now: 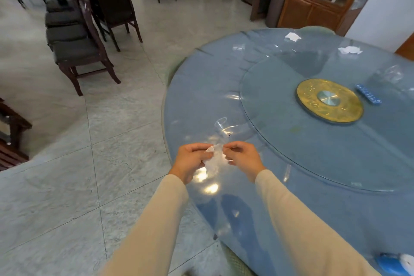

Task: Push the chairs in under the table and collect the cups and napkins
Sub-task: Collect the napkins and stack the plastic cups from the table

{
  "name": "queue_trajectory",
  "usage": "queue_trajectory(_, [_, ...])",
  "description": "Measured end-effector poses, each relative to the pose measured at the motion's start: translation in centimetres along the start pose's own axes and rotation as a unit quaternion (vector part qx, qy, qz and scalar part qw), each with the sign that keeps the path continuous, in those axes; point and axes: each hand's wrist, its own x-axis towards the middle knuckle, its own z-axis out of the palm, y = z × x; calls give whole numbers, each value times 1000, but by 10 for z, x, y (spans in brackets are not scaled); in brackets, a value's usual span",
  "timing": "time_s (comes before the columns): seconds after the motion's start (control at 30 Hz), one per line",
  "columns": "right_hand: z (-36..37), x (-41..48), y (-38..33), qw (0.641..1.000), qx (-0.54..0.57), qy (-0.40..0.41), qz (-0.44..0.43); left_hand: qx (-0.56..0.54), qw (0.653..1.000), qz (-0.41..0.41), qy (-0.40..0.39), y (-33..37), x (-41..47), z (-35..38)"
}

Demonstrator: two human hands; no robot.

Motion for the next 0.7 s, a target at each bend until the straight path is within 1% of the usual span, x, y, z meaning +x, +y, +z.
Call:
queue_trajectory(0.13, [16,7,3,998,-42,52,8,8,1000,14,22,11,4,-40])
queue_trajectory(0.4, [30,54,3,990,-101,90,36,16,998,27,58,23,38,-77])
queue_trajectory(0.57, [35,110,2,967,-239,89,20,60,996,12,71,34,92,-81])
queue_trajectory(0.7, [33,170,6,938,-337,76,34,84,994,-11,64,42,151,-78])
